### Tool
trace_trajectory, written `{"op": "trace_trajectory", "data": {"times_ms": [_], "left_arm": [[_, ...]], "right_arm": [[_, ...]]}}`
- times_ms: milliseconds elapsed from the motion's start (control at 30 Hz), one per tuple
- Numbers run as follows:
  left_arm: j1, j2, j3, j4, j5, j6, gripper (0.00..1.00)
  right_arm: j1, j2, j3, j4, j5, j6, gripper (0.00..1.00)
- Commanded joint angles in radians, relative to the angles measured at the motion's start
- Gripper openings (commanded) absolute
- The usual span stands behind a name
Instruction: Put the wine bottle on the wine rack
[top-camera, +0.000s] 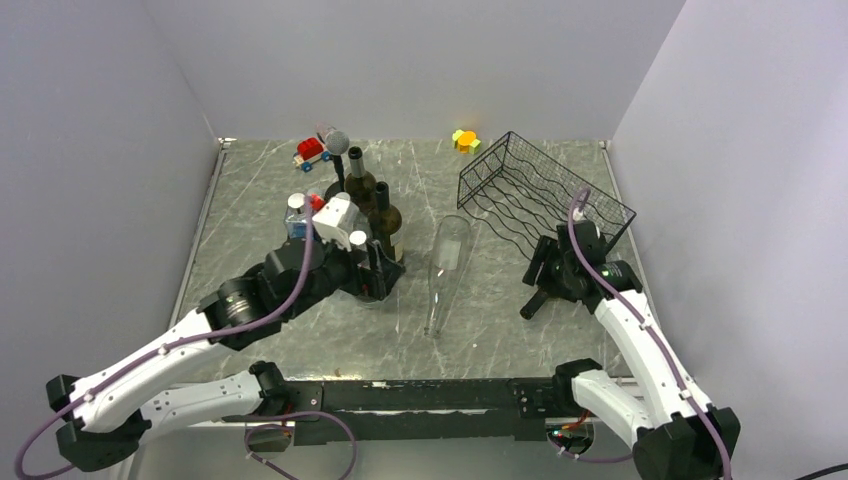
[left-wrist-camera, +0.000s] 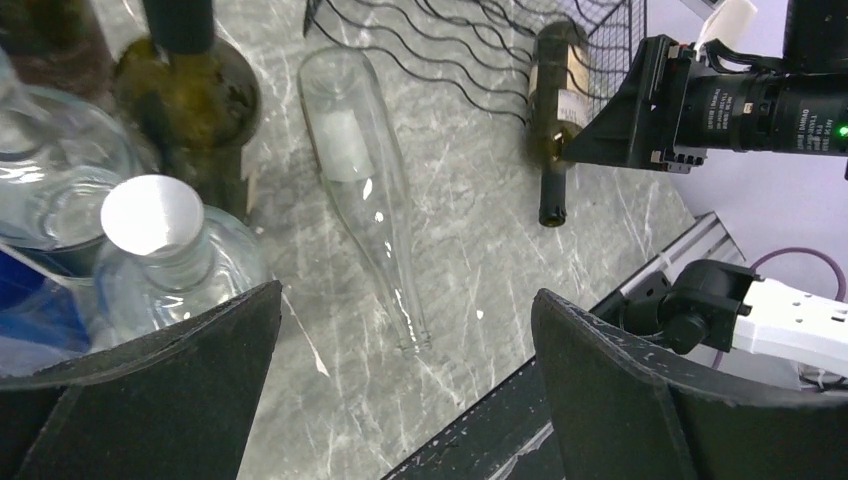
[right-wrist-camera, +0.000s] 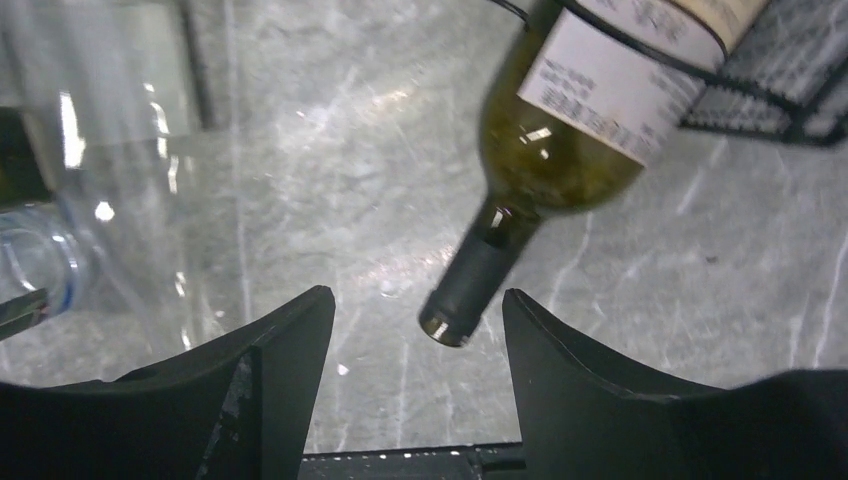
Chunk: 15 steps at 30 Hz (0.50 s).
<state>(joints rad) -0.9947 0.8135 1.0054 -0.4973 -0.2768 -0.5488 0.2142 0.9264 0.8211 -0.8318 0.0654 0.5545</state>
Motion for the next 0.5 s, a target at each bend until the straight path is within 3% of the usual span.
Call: {"op": "trace_trajectory", "data": {"times_ms": [0, 467], "left_arm": [[-0.002, 0.037, -0.030, 0.083, 0.071, -0.049, 0.99], [-0.002, 0.060, -0.097, 0.140, 0.072, -0.059, 0.99]], "right_arm": [[0.005, -0.066, -0.049, -0.037, 0.075, 0.100, 0.68], [0.005, -0.063, -0.277, 0.140, 0.086, 0.286, 0.61]]}}
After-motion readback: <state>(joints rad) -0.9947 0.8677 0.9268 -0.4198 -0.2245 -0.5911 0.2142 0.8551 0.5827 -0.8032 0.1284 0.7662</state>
